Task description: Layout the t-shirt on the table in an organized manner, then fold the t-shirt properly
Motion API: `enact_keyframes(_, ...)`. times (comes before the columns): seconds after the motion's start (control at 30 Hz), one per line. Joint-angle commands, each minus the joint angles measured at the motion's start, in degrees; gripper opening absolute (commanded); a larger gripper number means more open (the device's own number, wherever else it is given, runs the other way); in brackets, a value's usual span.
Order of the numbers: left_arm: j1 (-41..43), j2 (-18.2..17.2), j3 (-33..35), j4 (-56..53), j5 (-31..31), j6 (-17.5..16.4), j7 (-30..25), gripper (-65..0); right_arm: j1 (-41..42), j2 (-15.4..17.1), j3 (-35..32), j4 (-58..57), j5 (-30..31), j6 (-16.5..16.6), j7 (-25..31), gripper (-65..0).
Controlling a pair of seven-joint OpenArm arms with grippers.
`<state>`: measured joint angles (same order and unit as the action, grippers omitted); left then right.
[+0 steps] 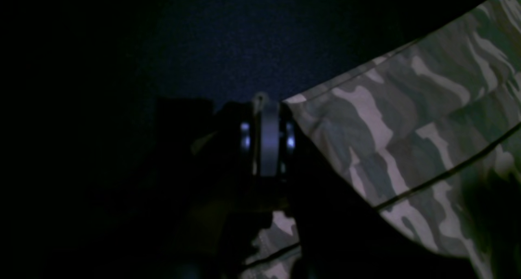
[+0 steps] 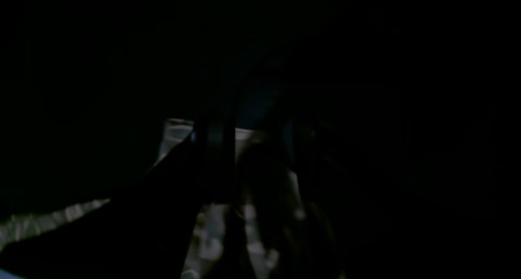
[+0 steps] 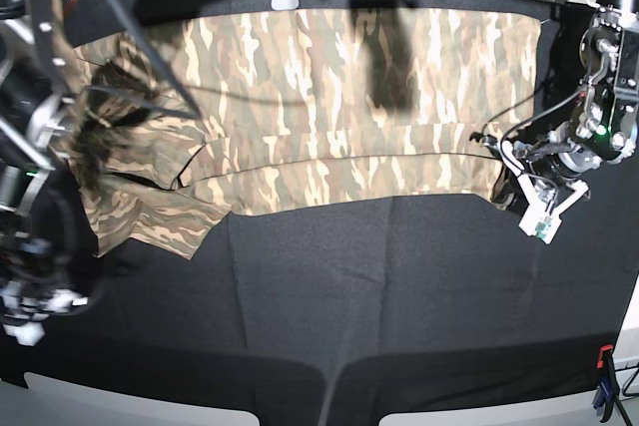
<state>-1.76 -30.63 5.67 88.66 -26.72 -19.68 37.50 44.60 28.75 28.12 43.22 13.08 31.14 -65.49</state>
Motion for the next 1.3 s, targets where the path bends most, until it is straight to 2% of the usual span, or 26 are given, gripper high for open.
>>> enact_keyframes(0.0, -1.09, -0.81, -0.48, 1.09, -0.33, 0.00, -1.29, -65.0, 1.55, 1.42, 0.00, 1.03, 0.90, -1.07, 1.05, -42.1)
enact_keyframes(0.07, -1.09, -0.81, -0.48, 1.11, -0.33, 0.00, -1.29, -65.0, 1.16, 2.25, 0.00, 1.03, 1.36, -2.97, 1.05, -42.1)
enact_keyframes(0.27, -1.09, -0.81, -0.48, 1.09, -0.33, 0.00, -1.31, -65.0, 0.79, 2.12, 0.00, 1.01, 7.23, -3.37, 1.05, -42.1)
enact_keyframes(0.53, -1.09, -0.81, -0.48, 1.09, -0.33, 0.00, -1.31, -65.0, 0.76, 0.28, 0.00, -1.44, 8.24, -3.34, 1.05, -42.1)
enact_keyframes(0.7, -1.09, -0.81, -0.48, 1.09, -0.33, 0.00, -1.31, -65.0, 0.79, 0.63, 0.00, -5.51, 8.17, -3.37, 1.01, -42.1)
enact_keyframes(1.27, -1.09, -0.81, -0.48, 1.09, -0.31, 0.00, -1.53, -65.0, 0.76, 0.59, -0.02, -6.38, 6.62, -2.69, 1.03, -42.1)
